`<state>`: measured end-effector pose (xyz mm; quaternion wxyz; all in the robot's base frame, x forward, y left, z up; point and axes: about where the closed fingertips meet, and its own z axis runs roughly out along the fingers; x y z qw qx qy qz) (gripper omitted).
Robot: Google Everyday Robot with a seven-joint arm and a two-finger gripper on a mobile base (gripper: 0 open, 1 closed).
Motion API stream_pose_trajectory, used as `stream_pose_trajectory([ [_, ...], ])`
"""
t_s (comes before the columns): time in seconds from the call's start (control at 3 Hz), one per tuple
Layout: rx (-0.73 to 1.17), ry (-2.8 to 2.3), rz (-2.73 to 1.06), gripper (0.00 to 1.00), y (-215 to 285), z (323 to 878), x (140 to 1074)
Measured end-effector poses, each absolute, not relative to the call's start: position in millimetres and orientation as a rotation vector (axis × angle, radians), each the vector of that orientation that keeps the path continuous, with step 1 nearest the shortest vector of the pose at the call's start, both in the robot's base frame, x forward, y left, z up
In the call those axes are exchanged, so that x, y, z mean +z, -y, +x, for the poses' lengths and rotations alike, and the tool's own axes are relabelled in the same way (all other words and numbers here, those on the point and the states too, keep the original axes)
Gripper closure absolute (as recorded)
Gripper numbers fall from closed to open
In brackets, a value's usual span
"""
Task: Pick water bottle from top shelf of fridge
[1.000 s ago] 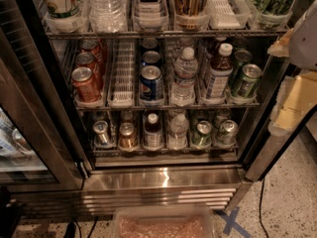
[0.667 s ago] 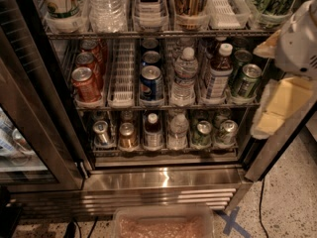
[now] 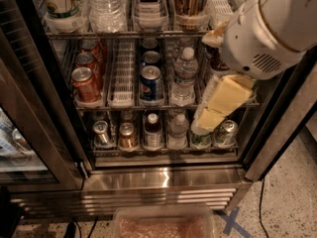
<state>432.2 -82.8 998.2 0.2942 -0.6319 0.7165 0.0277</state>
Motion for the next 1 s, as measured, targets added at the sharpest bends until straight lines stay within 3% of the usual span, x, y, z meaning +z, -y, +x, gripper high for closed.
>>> stream_pose_trajectory([
  [0.67,0.306,-1.699,-1.739,0.00,6,433,1016],
  [1.0,0.306,-1.699,-1.739,0.00,6,433,1016],
])
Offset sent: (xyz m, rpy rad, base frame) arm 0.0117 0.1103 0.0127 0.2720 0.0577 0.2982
